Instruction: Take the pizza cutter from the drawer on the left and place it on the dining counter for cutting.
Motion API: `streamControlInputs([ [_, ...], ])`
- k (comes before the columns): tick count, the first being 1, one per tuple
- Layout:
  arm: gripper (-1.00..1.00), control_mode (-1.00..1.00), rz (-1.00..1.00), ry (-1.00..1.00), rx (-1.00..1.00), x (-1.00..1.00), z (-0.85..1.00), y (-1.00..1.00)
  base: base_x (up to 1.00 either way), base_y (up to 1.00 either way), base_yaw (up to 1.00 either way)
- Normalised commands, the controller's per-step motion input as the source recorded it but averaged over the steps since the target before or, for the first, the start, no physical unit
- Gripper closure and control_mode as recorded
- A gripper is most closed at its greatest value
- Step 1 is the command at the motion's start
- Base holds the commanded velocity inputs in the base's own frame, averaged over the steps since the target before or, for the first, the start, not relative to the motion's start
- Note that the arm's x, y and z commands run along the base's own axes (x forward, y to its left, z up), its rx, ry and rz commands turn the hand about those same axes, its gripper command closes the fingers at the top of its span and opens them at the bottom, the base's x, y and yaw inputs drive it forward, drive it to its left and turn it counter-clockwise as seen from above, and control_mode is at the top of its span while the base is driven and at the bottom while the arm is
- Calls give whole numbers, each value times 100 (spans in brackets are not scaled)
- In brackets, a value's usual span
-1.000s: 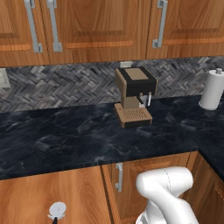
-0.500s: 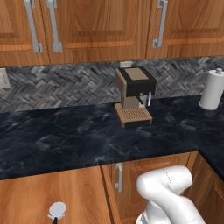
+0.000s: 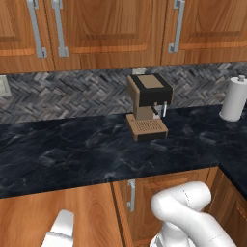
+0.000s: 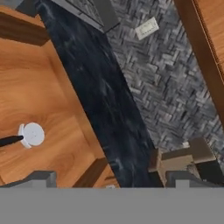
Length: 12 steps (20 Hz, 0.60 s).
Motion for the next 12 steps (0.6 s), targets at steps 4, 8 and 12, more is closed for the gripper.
streamControlInputs([
  [4, -100, -100, -11, 24, 19, 15, 27, -10, 0, 0, 0],
  [8, -100, -100, -21, 27, 19, 0, 0, 2, 0, 0, 0],
  [12, -100, -100, -30, 25, 19, 0, 0, 10, 0, 0, 0],
])
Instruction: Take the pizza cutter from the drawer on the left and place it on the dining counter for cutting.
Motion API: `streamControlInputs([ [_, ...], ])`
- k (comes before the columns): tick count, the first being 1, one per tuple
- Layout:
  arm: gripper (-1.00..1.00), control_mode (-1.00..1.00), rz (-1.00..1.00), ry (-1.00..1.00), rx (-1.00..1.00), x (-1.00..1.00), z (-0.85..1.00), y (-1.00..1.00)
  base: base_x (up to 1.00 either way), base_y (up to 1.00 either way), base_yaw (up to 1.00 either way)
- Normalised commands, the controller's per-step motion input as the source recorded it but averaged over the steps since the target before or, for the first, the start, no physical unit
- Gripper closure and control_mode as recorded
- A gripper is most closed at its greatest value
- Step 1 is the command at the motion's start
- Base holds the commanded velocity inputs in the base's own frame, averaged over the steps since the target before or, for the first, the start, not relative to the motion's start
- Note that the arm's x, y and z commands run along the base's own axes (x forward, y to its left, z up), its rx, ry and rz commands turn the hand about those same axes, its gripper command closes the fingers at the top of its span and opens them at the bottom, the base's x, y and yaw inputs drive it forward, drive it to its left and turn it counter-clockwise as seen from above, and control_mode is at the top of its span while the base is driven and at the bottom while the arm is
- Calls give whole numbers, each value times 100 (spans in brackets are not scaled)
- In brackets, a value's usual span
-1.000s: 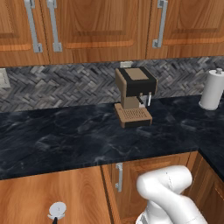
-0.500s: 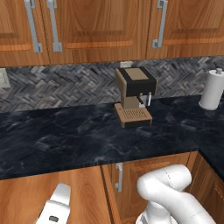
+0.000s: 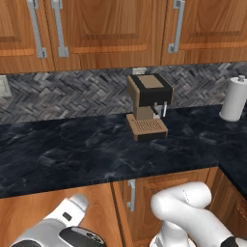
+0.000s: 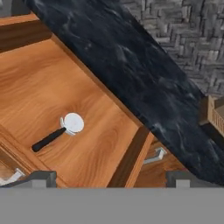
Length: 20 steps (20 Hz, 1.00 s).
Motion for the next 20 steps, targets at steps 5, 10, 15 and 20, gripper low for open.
streamControlInputs([
  [5, -100, -100, -33, 22, 16, 3, 0, 1, 0, 0, 0],
  [10, -100, -100, -37, 17, 13, 9, 0, 0, 0, 0, 0],
  [15, -100, -100, -33, 18, 18, 6, 0, -2, 0, 0, 0],
  [20, -100, -100, -28, 13, 14, 1, -3, -8, 0, 0, 0],
])
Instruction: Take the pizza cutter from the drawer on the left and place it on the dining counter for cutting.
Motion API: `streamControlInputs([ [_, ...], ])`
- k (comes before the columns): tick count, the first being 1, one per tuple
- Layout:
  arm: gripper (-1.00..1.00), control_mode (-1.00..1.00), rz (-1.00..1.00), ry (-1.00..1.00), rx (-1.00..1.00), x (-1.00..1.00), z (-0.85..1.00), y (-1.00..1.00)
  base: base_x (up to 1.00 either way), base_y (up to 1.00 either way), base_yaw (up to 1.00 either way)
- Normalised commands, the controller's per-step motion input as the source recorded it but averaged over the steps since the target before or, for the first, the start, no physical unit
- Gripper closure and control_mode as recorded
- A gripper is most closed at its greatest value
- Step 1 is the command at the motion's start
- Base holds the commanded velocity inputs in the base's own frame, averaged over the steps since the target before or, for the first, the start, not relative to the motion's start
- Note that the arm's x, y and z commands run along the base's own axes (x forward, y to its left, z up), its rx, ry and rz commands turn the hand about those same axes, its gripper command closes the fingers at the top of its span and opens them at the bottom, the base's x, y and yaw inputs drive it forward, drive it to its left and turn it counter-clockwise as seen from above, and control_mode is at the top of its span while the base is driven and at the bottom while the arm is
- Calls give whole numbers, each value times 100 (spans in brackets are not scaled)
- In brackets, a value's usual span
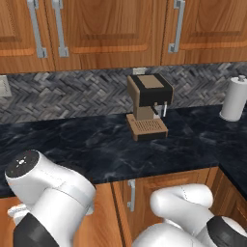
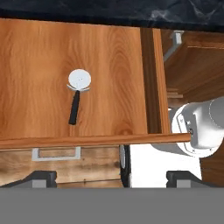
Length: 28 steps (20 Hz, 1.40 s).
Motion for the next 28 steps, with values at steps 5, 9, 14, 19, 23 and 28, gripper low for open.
streamControlInputs([
  [5, -100, -100, -11, 8, 12, 4, -10, -47, 0, 0, 0],
  [9, -100, -100, -2, 8, 0, 5, -21, -28, 0, 0, 0],
  [14, -100, -100, -4, 7, 0, 9, -36, -9, 0, 0, 0],
  [19, -100, -100, -1, 8, 0, 22, -28, 0, 0, 0, 0],
  [23, -100, -100, 0, 5, 0, 11, -24, 0, 0, 0, 0],
  [28, -100, -100, 0, 4, 0, 12, -19, 2, 0, 0, 0],
])
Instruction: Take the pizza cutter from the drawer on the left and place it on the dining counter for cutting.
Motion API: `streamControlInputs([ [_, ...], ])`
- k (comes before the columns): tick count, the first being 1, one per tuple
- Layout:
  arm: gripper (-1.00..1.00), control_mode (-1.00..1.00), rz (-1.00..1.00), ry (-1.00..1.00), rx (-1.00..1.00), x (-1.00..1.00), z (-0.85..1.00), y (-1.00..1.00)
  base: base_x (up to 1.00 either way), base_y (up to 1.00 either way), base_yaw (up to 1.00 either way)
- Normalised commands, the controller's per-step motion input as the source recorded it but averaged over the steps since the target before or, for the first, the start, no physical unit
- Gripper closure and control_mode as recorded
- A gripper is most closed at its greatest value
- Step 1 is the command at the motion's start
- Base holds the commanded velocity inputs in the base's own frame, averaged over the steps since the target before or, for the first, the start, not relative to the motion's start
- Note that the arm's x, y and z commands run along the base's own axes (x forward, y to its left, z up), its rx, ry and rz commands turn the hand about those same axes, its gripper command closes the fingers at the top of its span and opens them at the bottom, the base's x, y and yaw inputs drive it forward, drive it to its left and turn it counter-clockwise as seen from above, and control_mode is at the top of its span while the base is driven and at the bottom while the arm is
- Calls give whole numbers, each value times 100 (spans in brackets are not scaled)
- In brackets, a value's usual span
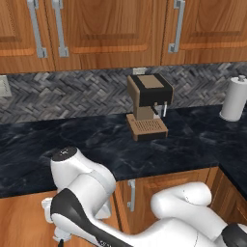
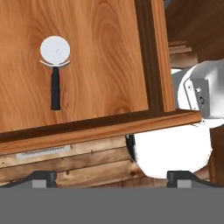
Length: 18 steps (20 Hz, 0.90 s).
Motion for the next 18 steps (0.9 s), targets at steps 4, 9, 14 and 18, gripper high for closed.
streamControlInputs([
  [4, -100, -100, 0, 3, 0, 6, -17, 7, 0, 0, 0],
  [9, -100, -100, 0, 2, 0, 5, -22, 7, 0, 0, 0],
  [14, -100, -100, 0, 1, 0, 13, -23, 6, 0, 0, 0],
  [18, -100, -100, 0, 1, 0, 15, -23, 7, 0, 0, 0],
])
